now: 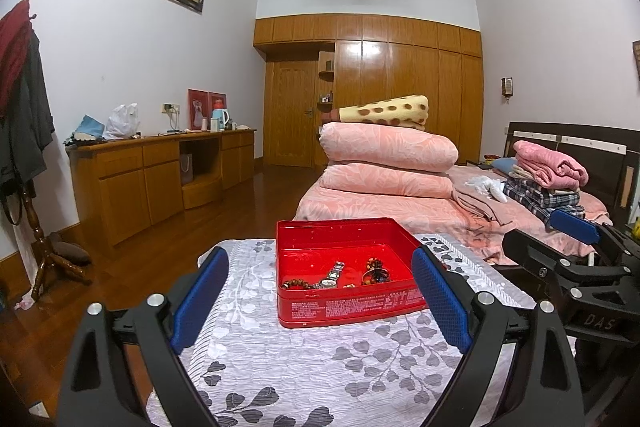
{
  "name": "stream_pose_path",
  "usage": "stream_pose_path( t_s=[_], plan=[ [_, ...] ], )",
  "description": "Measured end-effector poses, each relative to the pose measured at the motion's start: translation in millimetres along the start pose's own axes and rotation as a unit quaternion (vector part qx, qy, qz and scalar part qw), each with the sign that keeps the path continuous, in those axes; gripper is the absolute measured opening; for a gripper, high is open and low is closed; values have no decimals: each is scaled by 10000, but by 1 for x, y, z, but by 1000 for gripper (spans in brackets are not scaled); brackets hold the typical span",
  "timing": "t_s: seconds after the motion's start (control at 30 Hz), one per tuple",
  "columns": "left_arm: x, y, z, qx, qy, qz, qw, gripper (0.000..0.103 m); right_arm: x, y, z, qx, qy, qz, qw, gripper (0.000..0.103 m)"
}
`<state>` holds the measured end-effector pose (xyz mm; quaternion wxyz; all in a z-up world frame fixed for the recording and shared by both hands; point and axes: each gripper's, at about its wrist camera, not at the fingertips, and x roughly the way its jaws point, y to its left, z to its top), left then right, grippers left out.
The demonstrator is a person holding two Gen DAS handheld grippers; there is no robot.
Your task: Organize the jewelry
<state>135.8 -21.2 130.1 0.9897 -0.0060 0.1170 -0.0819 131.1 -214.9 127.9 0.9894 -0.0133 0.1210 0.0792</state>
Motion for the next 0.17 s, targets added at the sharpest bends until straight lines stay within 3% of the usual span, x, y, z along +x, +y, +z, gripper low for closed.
stream_pose_path(
  t_s=[0.17],
  plan=[
    [0, 1, -1, -9, 10, 4, 10000, 91, 0, 0, 0, -3, 5, -1, 10000, 97]
  ],
)
